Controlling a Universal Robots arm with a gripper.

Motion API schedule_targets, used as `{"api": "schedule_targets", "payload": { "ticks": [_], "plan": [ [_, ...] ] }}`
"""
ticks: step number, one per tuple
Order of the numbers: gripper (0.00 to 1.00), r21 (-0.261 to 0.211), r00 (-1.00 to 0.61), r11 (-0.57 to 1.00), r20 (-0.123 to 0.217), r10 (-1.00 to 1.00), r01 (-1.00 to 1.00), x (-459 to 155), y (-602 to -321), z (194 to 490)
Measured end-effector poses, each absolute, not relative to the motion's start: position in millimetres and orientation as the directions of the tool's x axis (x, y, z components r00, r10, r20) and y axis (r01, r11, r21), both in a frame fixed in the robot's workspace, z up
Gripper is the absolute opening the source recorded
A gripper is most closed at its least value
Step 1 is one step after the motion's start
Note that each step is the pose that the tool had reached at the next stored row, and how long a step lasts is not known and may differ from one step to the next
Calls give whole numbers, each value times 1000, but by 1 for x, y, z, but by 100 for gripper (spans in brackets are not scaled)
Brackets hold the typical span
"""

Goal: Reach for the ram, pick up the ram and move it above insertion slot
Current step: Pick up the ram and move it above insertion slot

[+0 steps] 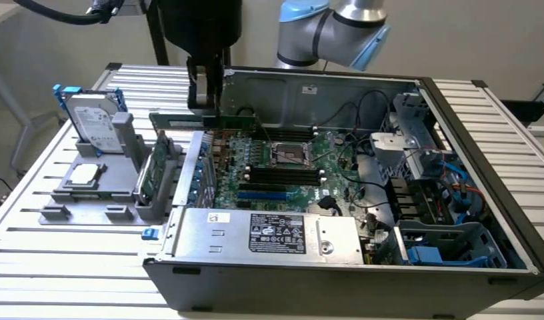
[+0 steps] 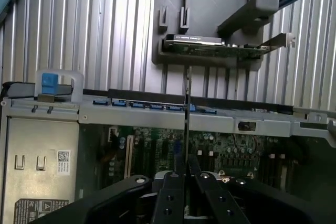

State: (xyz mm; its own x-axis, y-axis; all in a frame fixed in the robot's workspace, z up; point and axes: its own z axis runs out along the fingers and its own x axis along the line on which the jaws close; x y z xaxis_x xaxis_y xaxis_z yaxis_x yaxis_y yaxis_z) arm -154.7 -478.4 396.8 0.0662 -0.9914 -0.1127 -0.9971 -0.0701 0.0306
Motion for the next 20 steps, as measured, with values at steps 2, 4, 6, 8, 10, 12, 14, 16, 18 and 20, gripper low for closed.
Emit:
{"api": "schedule_targets", "payload": {
  "ticks": [2, 4, 6, 8, 10, 12, 14, 16, 18, 20],
  "plan": [
    [14, 31, 66, -70, -113, -991, -997, -146, -478, 397],
    [14, 31, 66, -70, -113, -991, -997, -137, -478, 396],
    [14, 31, 66, -70, -113, -991, -997, -127, -478, 396],
    [14, 31, 66, -70, -113, -991, -997, -118, -478, 395],
    [14, 31, 66, -70, -113, -991, -997, -109, -478, 393],
    [14, 31, 66, -70, -113, -991, -997, -100, -477, 391],
    [14, 31, 66, -70, -113, -991, -997, -91, -475, 389],
    [14, 31, 66, -70, -113, -991, -997, -82, -472, 387],
    [14, 31, 66, -70, -113, -991, -997, -73, -468, 385],
    [14, 31, 66, -70, -112, -991, -997, -66, -463, 383]
  ]
}}
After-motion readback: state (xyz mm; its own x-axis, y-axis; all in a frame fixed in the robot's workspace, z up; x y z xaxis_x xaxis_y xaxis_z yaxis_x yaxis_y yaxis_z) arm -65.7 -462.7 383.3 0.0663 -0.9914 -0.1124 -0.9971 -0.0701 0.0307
